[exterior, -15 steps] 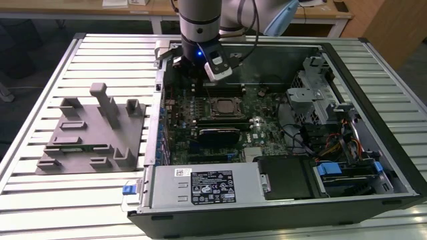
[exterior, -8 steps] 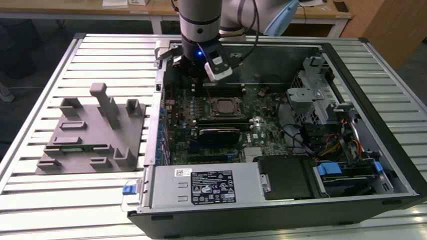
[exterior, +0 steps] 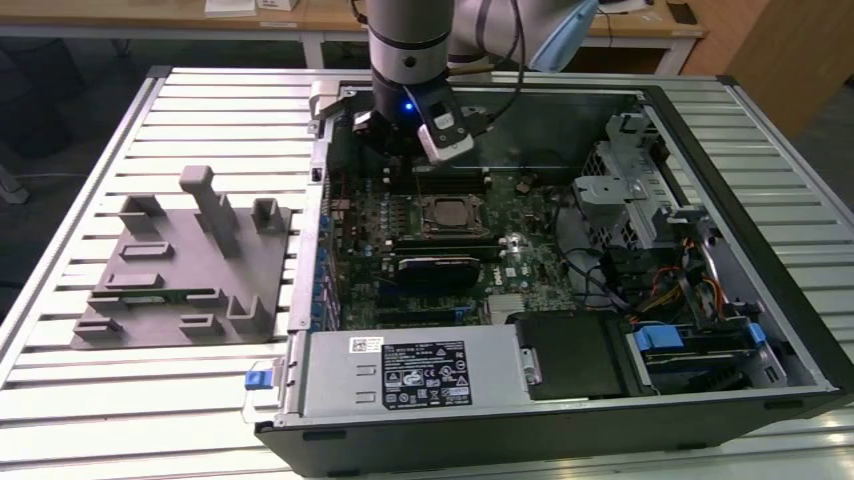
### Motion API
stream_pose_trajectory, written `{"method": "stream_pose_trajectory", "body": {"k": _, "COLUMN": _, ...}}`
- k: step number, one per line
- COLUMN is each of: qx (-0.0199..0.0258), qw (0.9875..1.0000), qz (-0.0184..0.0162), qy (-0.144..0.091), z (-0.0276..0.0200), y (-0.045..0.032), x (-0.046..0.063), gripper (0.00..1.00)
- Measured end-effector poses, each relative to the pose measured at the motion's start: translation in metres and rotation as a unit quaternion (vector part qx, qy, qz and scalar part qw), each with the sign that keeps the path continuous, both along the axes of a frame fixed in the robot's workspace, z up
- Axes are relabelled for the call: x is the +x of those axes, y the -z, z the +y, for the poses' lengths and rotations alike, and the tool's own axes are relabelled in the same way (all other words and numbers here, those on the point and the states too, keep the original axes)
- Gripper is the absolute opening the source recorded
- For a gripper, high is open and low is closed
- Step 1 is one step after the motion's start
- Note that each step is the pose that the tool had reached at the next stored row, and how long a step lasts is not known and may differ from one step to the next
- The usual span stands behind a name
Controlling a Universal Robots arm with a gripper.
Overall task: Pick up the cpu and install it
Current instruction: 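Install the first cpu locking lever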
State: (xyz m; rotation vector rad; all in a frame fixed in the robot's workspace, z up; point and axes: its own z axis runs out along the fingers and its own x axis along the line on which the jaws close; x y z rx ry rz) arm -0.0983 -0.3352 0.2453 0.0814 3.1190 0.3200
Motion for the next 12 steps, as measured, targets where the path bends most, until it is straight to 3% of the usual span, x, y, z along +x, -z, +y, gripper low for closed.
{"method": "stream_pose_trajectory", "body": {"k": 12, "qx": -0.0002, "qw": 1.0000, "qz": 0.0007, "qy": 0.000, "z": -0.0001, "y": -0.0001, "x": 0.023, "gripper": 0.11}}
